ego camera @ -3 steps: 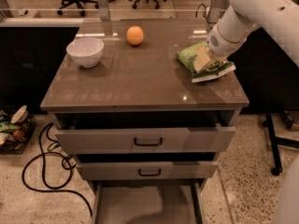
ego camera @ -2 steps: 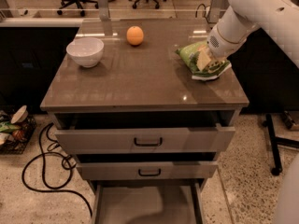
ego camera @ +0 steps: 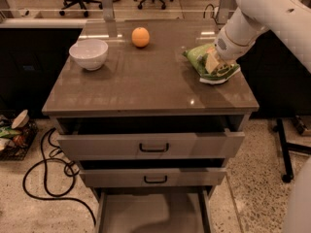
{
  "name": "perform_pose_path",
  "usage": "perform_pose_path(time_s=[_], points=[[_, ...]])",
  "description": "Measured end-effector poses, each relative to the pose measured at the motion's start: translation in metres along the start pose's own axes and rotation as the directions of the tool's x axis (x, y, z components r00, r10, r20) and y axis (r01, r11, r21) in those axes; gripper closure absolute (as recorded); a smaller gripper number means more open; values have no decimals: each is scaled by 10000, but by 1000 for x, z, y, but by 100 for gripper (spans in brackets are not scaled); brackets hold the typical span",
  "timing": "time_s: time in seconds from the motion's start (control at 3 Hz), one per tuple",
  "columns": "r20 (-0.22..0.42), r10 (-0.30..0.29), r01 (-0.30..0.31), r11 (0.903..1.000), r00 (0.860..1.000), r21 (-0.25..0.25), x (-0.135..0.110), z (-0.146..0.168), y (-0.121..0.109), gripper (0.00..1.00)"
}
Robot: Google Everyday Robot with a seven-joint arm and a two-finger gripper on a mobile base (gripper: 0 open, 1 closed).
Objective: Place green jalapeno chip bag into bottom drawer
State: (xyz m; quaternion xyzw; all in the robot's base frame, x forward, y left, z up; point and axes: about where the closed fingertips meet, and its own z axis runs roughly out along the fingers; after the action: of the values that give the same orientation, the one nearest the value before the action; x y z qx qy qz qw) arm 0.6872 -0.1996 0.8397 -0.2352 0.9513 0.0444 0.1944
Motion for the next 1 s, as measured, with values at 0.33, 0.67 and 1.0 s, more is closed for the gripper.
perform_pose_path(time_s=[0.33,0.67,1.0], points=[[10,-126,126,9999,9999,-109,0,-2,1,100],[151,-634,637,9978,9979,-175,18,-30,3,100],[598,-1102,1103,9939,9921,9,45,-74,5,100]])
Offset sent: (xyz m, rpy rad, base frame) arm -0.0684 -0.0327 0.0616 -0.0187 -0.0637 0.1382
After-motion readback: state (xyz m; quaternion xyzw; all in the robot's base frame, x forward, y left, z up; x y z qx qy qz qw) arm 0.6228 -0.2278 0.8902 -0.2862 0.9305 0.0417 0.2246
